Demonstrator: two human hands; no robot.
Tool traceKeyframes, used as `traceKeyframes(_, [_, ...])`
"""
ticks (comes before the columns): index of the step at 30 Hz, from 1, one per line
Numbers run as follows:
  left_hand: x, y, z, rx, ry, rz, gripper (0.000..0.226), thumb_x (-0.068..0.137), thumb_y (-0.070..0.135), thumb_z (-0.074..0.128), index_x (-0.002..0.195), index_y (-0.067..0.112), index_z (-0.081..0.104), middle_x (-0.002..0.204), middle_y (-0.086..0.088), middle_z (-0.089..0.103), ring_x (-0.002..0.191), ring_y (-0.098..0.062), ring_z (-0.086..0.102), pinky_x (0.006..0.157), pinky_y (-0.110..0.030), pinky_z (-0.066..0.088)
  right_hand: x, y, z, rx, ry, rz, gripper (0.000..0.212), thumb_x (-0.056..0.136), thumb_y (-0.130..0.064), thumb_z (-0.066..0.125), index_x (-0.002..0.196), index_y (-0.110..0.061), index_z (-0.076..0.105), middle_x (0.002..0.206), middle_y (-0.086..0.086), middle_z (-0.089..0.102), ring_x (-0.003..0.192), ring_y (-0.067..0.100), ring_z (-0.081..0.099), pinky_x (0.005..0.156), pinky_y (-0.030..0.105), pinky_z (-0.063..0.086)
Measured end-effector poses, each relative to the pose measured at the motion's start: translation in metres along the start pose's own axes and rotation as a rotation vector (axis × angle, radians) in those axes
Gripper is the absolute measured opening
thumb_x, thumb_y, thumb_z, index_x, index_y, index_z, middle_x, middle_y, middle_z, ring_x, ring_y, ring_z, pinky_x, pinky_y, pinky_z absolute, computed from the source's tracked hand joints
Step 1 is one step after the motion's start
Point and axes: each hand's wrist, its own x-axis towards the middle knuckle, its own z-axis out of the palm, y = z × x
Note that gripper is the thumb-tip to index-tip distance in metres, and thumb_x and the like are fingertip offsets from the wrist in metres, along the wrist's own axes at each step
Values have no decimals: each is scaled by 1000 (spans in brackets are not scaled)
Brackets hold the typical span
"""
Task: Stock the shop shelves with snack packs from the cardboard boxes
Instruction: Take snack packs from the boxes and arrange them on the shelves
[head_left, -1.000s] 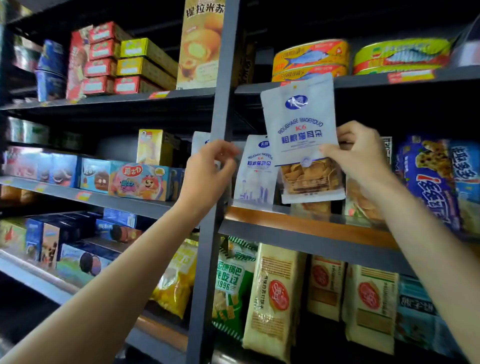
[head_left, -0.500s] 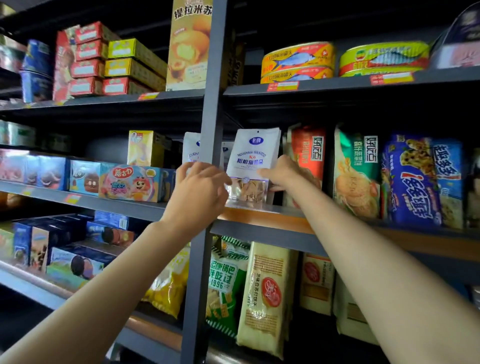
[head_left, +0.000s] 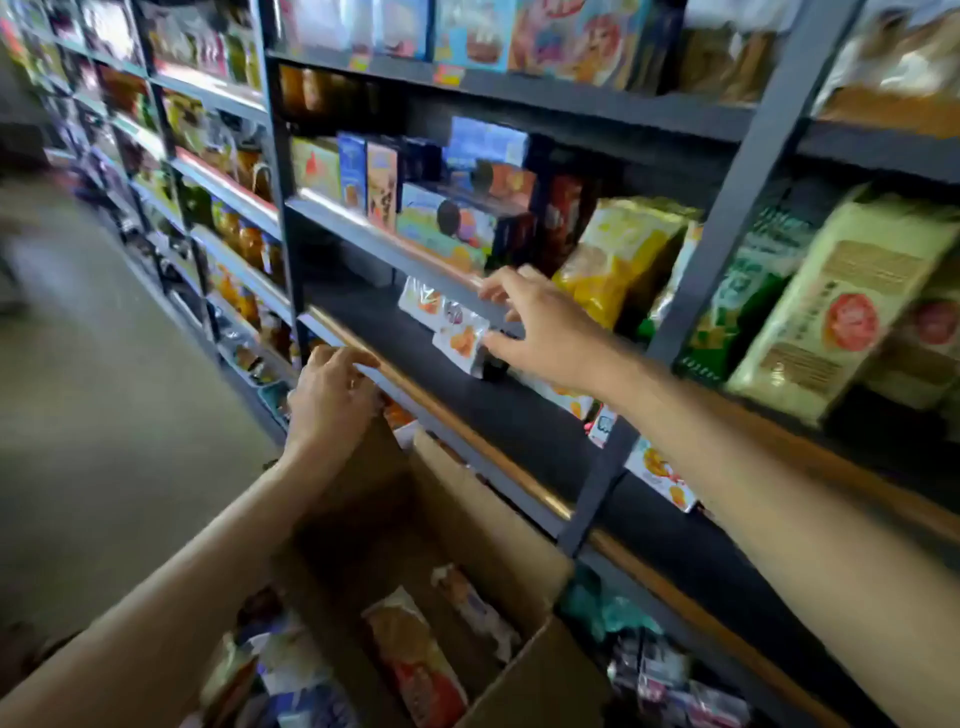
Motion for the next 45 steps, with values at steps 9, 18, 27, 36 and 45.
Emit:
traceKeyframes(9, [-173, -238, -51, 223, -197, -782, 14, 83, 12, 55, 85, 3, 66, 101, -18, 58, 89, -37, 59, 74, -38, 48, -5, -63, 290, 306, -850, 106, 26, 91, -17, 56, 115, -8, 57, 112, 8, 61, 103, 20, 57, 83, 26, 44])
traceKeyframes(18, [-206, -310, -65, 386, -442, -942, 27, 92, 9, 49, 119, 6, 54, 115, -14, 54, 97, -27, 56, 77, -29, 43, -18, -112, 511, -112, -1117, -78, 68, 88, -10, 59, 142, 4, 21, 145, 21, 27, 135, 35, 26, 109, 40, 26])
traceKeyframes(27, [-212, -312, -40, 252, -515, -962, 23, 92, 10, 45, 113, 13, 54, 112, -2, 50, 93, -18, 56, 80, -33, 46, -20, -81, 536, -297, -1220, -125, 54, 91, -10, 50, 140, -4, 28, 143, 16, 32, 131, 34, 35, 106, 43, 31])
traceKeyframes(36, [-190, -281, -47, 5, -651, -1022, 41, 88, 10, 59, 127, 13, 46, 119, -2, 52, 105, -15, 54, 77, -20, 45, -20, -107, 458, -95, -1284, -235, 53, 70, -24, 80, 116, -11, 57, 112, 9, 58, 100, 30, 57, 83, 37, 50])
traceKeyframes(45, [-103, -171, -55, -397, -647, -655, 28, 80, 5, 68, 104, 17, 59, 105, -14, 64, 86, -22, 64, 80, -35, 55, 39, -84, 215, 143, -575, -101, 23, 76, -27, 75, 91, -15, 63, 89, 3, 62, 82, 16, 56, 63, 28, 41])
